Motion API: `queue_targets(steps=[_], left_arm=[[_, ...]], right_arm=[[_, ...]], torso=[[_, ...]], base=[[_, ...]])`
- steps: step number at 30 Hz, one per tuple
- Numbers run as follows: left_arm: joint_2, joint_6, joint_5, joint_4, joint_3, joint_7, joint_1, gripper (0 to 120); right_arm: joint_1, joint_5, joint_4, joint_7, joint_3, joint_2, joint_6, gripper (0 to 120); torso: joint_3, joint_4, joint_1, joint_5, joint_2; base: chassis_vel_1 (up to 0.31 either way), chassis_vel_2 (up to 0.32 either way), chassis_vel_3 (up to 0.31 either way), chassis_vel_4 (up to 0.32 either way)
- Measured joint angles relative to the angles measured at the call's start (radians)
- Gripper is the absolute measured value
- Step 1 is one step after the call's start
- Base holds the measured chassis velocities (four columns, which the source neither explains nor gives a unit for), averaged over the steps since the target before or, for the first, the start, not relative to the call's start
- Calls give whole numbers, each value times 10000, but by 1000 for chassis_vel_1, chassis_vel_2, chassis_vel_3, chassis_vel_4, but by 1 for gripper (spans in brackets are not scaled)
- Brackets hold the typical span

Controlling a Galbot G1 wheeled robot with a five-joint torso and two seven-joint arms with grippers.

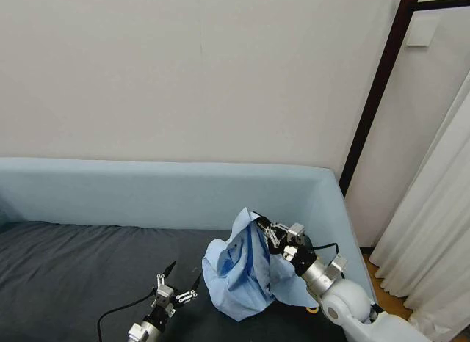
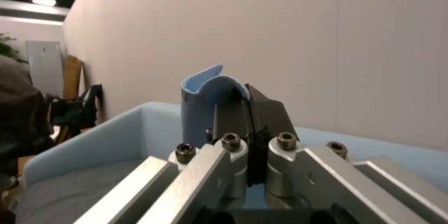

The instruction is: Pick up the clothes from the sofa and hang them on the clothes hanger.

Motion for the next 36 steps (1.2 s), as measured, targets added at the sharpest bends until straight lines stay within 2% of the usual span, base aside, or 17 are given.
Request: queue_targets(steps=[1, 5, 7, 9, 14, 21, 25, 26, 27, 29, 30, 31, 36], left_arm=[[0, 0, 0, 0, 0, 0, 0, 100], [-501, -232, 392, 990, 80, -173, -533, 100], [-563, -256, 493, 1121, 83, -202, -599, 100], [-740, -315, 865, 1599, 158, -481, -872, 100], [-901, -318, 1123, 2107, 352, -1261, -1356, 100], [-1016, -318, 1232, 2853, 598, -1407, -1777, 99], [-1190, -529, 1222, 3629, 564, -1471, -2168, 86], [-1190, -529, 1222, 3629, 564, -1471, -2168, 86], [-1207, -563, 1211, 3719, 564, -1482, -2232, 79], [-1202, -587, 1194, 3764, 551, -1488, -2251, 74], [-1175, -627, 1175, 3787, 516, -1488, -2251, 66], [-1175, -627, 1175, 3787, 516, -1488, -2251, 66], [-1103, -727, 1121, 3788, 426, -1486, -2202, 49]], right_arm=[[0, 0, 0, 0, 0, 0, 0, 0], [543, 362, -35, 5, -413, 311, 28, 0], [599, 398, -35, 5, -471, 352, 30, 0], [703, 438, -22, -2, -593, 421, 42, 0], [711, 422, 35, -144, -674, 485, 94, 0], [662, 333, 53, -183, -697, 625, 100, 0], [686, 330, 55, -156, -732, 769, 100, 0], [686, 330, 55, -156, -732, 769, 100, 0], [685, 317, 54, -150, -732, 772, 100, 0], [674, 307, 53, -144, -732, 784, 97, 0], [651, 291, 53, -139, -736, 813, 84, 0], [651, 291, 53, -139, -736, 813, 84, 0], [593, 170, 35, -137, -775, 876, 63, 0]], torso=[[0, 0, 0, 0, 0], [0, -1, 0, -1, 1], [0, 0, 0, -1, 0], [0, 0, 0, -1, 0], [-1, -2, 0, 0, 0], [-1, -3, 1, 0, 0], [-1, 0, 0, 0, 0], [-1, 0, 0, 0, 0], [-1, -3, 0, 0, 0], [-1, -3, 1, 0, 0], [-1, -2, 0, 0, 0], [-1, -2, 0, 0, 0], [-2, 1, -2, 0, 0]], base=[[0, 0, 0, 0], [0, 0, 0, 0], [0, 0, 0, 0], [0, 0, 0, 0], [0, 0, 0, 0], [0, 0, 0, 0], [0, 0, 0, 0], [0, 0, 0, 0], [0, 0, 0, 0], [0, 0, 0, 0], [0, 0, 0, 0], [0, 0, 0, 0], [0, 0, 0, 0]])
